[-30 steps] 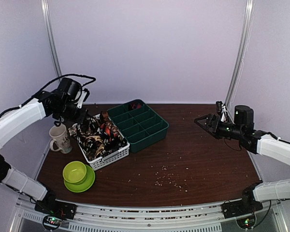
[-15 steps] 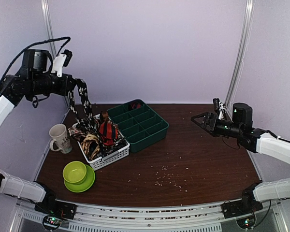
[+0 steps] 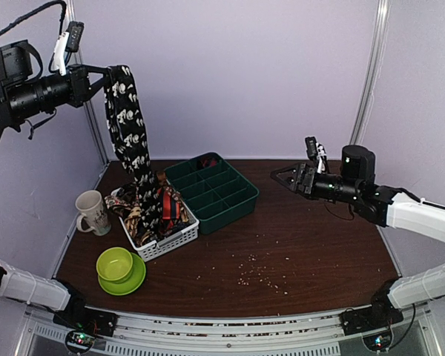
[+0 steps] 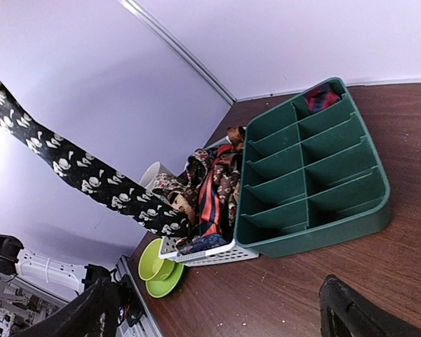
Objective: Roll the ties
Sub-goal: Pick up the tie from the bin, then place the tie at the center of the board, then pick up the tie from the center of the board, then pass from the left arm to the right
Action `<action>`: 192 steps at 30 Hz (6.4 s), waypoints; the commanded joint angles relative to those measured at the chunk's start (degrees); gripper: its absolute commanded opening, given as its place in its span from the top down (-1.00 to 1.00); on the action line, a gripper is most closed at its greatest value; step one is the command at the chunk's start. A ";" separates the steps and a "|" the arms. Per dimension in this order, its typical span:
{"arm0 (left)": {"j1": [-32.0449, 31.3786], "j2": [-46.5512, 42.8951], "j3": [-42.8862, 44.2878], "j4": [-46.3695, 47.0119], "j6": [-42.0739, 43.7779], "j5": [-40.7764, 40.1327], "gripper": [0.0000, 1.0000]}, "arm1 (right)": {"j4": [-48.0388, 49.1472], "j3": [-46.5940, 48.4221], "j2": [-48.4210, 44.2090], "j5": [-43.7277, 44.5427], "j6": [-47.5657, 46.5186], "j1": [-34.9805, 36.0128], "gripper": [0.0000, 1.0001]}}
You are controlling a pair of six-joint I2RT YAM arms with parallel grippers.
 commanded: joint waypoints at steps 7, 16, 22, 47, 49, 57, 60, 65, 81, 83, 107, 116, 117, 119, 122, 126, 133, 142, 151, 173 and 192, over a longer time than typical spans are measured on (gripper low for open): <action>-2.58 0.32 1.94 16.77 -12.08 2.24 1.00 | 10.75 2.19 3.53 37.83 -11.56 26.33 -0.99; -6.93 1.56 1.84 18.33 -15.35 -7.35 1.00 | 23.16 16.51 23.14 62.72 -30.55 43.73 -0.99; -7.49 0.48 1.60 17.68 -16.47 -10.88 1.00 | 25.36 33.86 40.83 74.08 -40.71 48.03 -0.99; -7.45 -2.88 -1.69 12.45 -14.09 -17.21 1.00 | 32.88 47.60 53.93 83.97 -51.57 45.00 1.00; -7.45 -3.10 -2.80 11.53 -13.23 -18.31 1.00 | 36.18 37.15 47.71 82.74 -49.89 44.46 1.00; -7.46 0.00 -5.98 3.06 -6.36 -18.08 1.00 | 17.46 14.45 20.14 71.03 -36.74 41.13 1.00; -7.49 1.97 -8.52 0.50 -3.80 -15.53 1.00 | 1.25 12.15 9.65 63.13 -31.39 37.38 1.00; -7.60 4.02 -16.52 -2.06 0.22 -4.45 1.00 | -11.06 1.65 -13.04 59.05 -22.22 30.23 1.00; -26.86 14.44 -42.17 4.20 3.93 16.11 1.00 | -54.25 -10.50 -48.50 58.12 10.96 17.98 1.00; -26.87 18.14 -40.95 5.33 2.89 14.92 1.00 | -51.48 -12.43 -47.22 54.56 9.89 17.94 1.00; -21.91 13.90 -39.18 0.06 2.75 -10.12 -0.06 | -18.47 -8.68 6.86 23.49 -8.08 24.78 -0.37; -35.22 17.95 -41.71 16.88 11.09 -7.51 -0.36 | -9.17 -17.24 -4.78 16.62 0.86 13.71 -0.44; -36.08 21.00 -39.77 17.33 11.54 -7.82 -0.36 | -8.71 -18.67 -6.27 15.98 1.91 12.32 -0.44; -38.23 27.10 -35.76 17.94 12.89 -8.75 -0.36 | -8.11 -20.78 -9.43 15.18 3.81 9.67 -0.45; -40.53 35.57 -29.09 18.24 14.13 -9.52 -0.36 | -7.61 -24.11 -14.62 14.13 6.51 5.93 -0.47; -40.84 45.31 -21.34 18.22 13.31 -8.47 -0.36 | -8.51 -28.01 -21.84 12.81 8.90 1.39 -0.49; -40.85 57.62 -12.23 16.36 13.28 -7.36 -0.38 | -12.77 -30.80 -29.31 10.44 9.33 -4.63 -0.50; -39.86 65.48 -5.91 12.93 12.07 -7.23 0.01 | -15.71 -31.83 -33.31 9.98 7.20 -6.83 -0.52; -33.52 51.79 -16.58 20.56 9.07 18.27 1.00 | -10.79 -31.03 -35.87 5.49 4.34 -6.87 -0.62; -25.51 33.75 -21.91 26.24 4.05 61.76 1.00 | -1.89 -21.97 -38.28 12.07 -14.18 17.97 -0.76; -25.44 32.99 -20.05 23.51 4.52 70.59 1.00 | -4.43 -9.17 -25.81 24.71 -33.16 33.30 -0.71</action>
